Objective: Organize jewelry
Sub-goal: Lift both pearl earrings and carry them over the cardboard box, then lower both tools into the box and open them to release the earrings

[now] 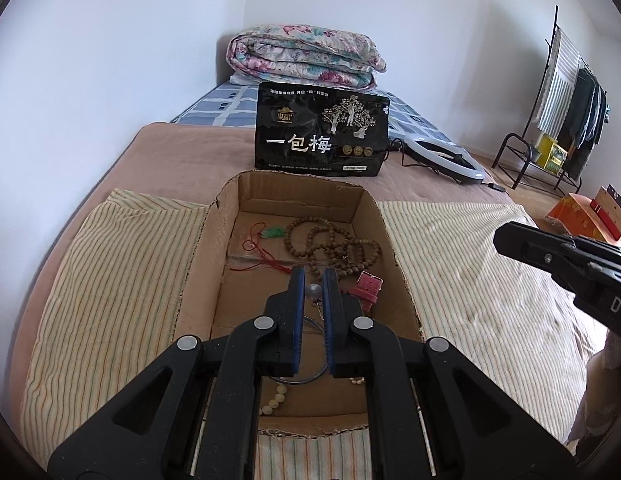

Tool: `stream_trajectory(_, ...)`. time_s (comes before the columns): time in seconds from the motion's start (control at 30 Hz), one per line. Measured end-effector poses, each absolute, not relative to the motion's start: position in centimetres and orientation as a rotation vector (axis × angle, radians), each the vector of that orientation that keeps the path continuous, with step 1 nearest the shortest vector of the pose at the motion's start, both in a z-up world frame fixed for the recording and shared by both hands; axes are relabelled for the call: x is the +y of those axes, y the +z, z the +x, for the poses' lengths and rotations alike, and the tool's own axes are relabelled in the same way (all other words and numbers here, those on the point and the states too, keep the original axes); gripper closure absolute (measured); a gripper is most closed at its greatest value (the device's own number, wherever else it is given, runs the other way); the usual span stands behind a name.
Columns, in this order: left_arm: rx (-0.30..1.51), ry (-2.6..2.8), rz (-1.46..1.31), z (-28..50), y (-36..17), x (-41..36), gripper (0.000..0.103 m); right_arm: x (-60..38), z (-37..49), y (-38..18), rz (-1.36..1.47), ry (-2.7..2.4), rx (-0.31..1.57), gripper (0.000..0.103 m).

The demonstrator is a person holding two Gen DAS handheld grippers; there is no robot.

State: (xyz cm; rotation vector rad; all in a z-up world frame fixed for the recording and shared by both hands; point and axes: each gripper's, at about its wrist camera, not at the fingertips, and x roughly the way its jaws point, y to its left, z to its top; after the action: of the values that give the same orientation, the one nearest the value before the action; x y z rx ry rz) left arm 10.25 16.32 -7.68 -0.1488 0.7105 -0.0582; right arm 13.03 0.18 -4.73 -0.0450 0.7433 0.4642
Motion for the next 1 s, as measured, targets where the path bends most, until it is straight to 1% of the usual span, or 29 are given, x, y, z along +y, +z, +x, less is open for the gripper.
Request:
stream_trajectory(0.3,0.733,-0.058,-0.149,10.6,-8.5,17.1,0.097,1.8,15.0,-5.3,-0.076,0.518,0.763,0.097)
stream_trajectory(0.63,0.764,-0.033,-0.126,11.0,-9.5,17.2,0.097,4.9,16.7,-7.4,-0.087,0.581,0.808,0.097)
stream_trajectory(0.87,0.779,-0.018,-0.135,11.1,-9.4,17.7,0.096,5.7,17.0,-8.2,-0.097,0.577,0.820,0.096)
stream_trajectory(0.97,0.787,-0.009,-0.144,11.3,-9.5,17.9,0.096,5.4,17.2,-8.1,-0.081,0.560,0.814,0.084)
stream_trajectory(1.0,0.788,-0.007,-0.146,11.4,-9.5,18.0,0.096,5.4,17.3,-8.1,-0.078,0.558,0.814,0.082)
